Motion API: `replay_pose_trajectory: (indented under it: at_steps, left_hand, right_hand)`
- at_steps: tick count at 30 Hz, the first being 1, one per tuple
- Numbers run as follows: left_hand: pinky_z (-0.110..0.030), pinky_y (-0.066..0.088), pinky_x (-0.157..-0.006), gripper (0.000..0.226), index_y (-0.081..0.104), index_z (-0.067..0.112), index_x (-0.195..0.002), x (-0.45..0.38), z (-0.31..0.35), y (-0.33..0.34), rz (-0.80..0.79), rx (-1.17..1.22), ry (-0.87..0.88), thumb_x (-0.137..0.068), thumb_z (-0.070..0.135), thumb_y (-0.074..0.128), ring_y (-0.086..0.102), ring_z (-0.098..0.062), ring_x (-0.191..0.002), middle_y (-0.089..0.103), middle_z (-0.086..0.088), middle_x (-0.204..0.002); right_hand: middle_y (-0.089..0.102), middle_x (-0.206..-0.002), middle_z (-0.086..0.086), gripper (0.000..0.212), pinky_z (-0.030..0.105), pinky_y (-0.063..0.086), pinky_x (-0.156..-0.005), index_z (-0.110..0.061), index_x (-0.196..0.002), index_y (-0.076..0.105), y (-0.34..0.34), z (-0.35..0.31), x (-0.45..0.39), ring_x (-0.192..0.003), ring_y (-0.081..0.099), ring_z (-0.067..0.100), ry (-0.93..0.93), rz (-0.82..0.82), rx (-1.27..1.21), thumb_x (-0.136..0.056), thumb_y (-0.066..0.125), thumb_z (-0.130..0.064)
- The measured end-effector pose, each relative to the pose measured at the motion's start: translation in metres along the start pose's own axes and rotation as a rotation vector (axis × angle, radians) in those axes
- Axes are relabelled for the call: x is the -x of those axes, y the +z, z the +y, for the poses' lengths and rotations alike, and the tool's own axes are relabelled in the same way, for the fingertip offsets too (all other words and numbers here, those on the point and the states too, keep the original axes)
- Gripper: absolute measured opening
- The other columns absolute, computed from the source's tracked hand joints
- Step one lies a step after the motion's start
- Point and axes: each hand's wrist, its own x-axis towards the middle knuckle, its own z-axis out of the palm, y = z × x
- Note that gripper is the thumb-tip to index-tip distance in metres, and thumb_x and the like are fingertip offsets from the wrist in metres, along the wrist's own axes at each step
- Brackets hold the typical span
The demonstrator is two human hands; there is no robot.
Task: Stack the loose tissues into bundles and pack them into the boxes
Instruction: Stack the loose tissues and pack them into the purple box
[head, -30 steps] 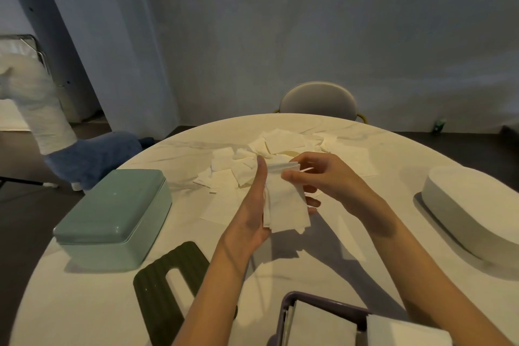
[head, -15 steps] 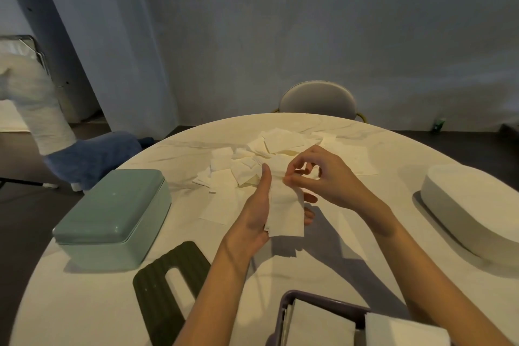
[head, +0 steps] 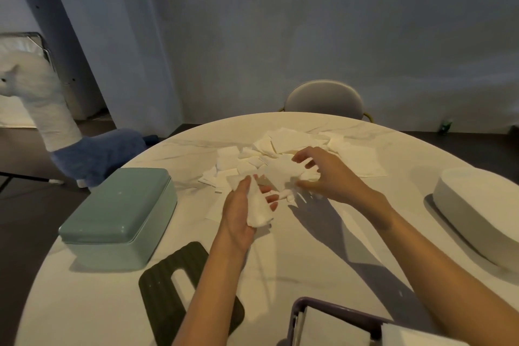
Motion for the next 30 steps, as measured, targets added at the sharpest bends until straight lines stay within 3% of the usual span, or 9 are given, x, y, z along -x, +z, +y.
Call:
replay_pose_trajectory:
  at_steps: [3, 7, 12, 16, 18, 21, 25, 27, 30]
  left_hand:
    - [-0.027, 0.055, -0.052, 0.028, 0.064, 0.011, -0.112, -0.009, 0.008, -0.007, 0.076, 0.068, -0.003, -0.107, 0.034, 0.048, 0.064, -0.026, -0.066, 0.071, -0.013, -0.084]
    - [-0.029, 0.053, -0.055, 0.03, 0.064, 0.011, -0.12, -0.013, 0.009, -0.015, 0.105, 0.067, 0.011, -0.107, 0.034, 0.049, 0.066, -0.026, -0.065, 0.072, -0.015, -0.093]
    - [-0.03, 0.053, -0.055, 0.028, 0.065, 0.011, -0.115, -0.014, 0.008, -0.017, 0.09, 0.022, 0.036, -0.106, 0.032, 0.05, 0.065, -0.027, -0.067, 0.071, -0.016, -0.096]
    - [-0.029, 0.055, -0.053, 0.027, 0.065, 0.01, -0.115, -0.013, 0.008, -0.017, 0.067, 0.009, 0.053, -0.106, 0.03, 0.049, 0.064, -0.027, -0.066, 0.071, -0.016, -0.093]
    - [-0.03, 0.056, -0.055, 0.027, 0.066, 0.01, -0.116, -0.012, 0.008, -0.017, 0.055, 0.009, 0.06, -0.107, 0.029, 0.049, 0.063, -0.026, -0.066, 0.071, -0.015, -0.091]
    - [-0.029, 0.056, -0.056, 0.027, 0.067, 0.01, -0.115, -0.011, 0.007, -0.016, 0.044, 0.01, 0.068, -0.107, 0.028, 0.05, 0.062, -0.026, -0.066, 0.07, -0.014, -0.088]
    - [-0.029, 0.056, -0.055, 0.026, 0.067, 0.011, -0.113, -0.011, 0.006, -0.017, 0.04, 0.01, 0.072, -0.107, 0.029, 0.05, 0.063, -0.025, -0.066, 0.071, -0.012, -0.087]
    - [-0.029, 0.056, -0.056, 0.026, 0.067, 0.011, -0.114, -0.012, 0.006, -0.018, 0.04, 0.016, 0.076, -0.107, 0.029, 0.049, 0.062, -0.026, -0.067, 0.07, -0.012, -0.087]
    - [-0.029, 0.055, -0.056, 0.026, 0.066, 0.01, -0.114, -0.012, 0.007, -0.018, 0.034, 0.024, 0.076, -0.108, 0.028, 0.048, 0.061, -0.025, -0.066, 0.069, -0.012, -0.086]
  right_hand:
    - [0.042, -0.154, -0.007, 0.074, 0.036, 0.043, -0.112, -0.034, -0.143, 0.047, 0.016, 0.0, -0.023, -0.136, 0.045, 0.019, -0.13, -0.17, 0.301, -0.079, 0.085, -0.04]
    - [0.033, -0.161, -0.009, 0.089, 0.041, 0.035, -0.117, -0.038, -0.15, 0.038, 0.033, 0.004, -0.046, -0.143, 0.037, 0.021, -0.196, -0.264, 0.486, -0.076, 0.087, -0.041]
    - [0.051, -0.151, -0.008, 0.057, 0.037, 0.043, -0.11, -0.039, -0.144, 0.052, 0.033, -0.003, -0.055, -0.133, 0.051, 0.022, -0.194, -0.223, 0.483, -0.093, 0.073, -0.023]
    - [0.064, -0.137, -0.006, 0.036, 0.034, 0.046, -0.106, -0.036, -0.131, 0.067, 0.017, 0.0, -0.057, -0.121, 0.06, 0.022, -0.147, -0.262, 0.352, -0.098, 0.066, -0.022]
    - [0.069, -0.129, -0.003, 0.03, 0.026, 0.048, -0.097, -0.03, -0.126, 0.071, 0.007, 0.001, -0.056, -0.113, 0.064, 0.021, -0.135, -0.206, 0.276, -0.099, 0.064, -0.021]
    - [0.068, -0.131, 0.006, 0.03, 0.023, 0.042, -0.092, -0.015, -0.131, 0.068, -0.004, -0.004, -0.062, -0.114, 0.063, 0.026, -0.07, 0.009, 0.156, -0.102, 0.058, -0.017]
    - [0.063, -0.139, 0.005, 0.036, 0.031, 0.044, -0.105, -0.019, -0.138, 0.062, 0.001, -0.008, -0.078, -0.121, 0.062, 0.026, 0.028, 0.23, 0.167, -0.103, 0.056, -0.022]
    - [0.061, -0.142, 0.003, 0.036, 0.034, 0.045, -0.107, -0.022, -0.139, 0.061, 0.014, -0.008, -0.08, -0.124, 0.059, 0.025, -0.06, 0.163, 0.246, -0.103, 0.056, -0.018]
    - [0.057, -0.145, 0.001, 0.037, 0.032, 0.047, -0.103, -0.025, -0.139, 0.06, 0.034, -0.01, -0.074, -0.122, 0.057, 0.023, -0.112, -0.154, 0.419, -0.102, 0.058, -0.032]
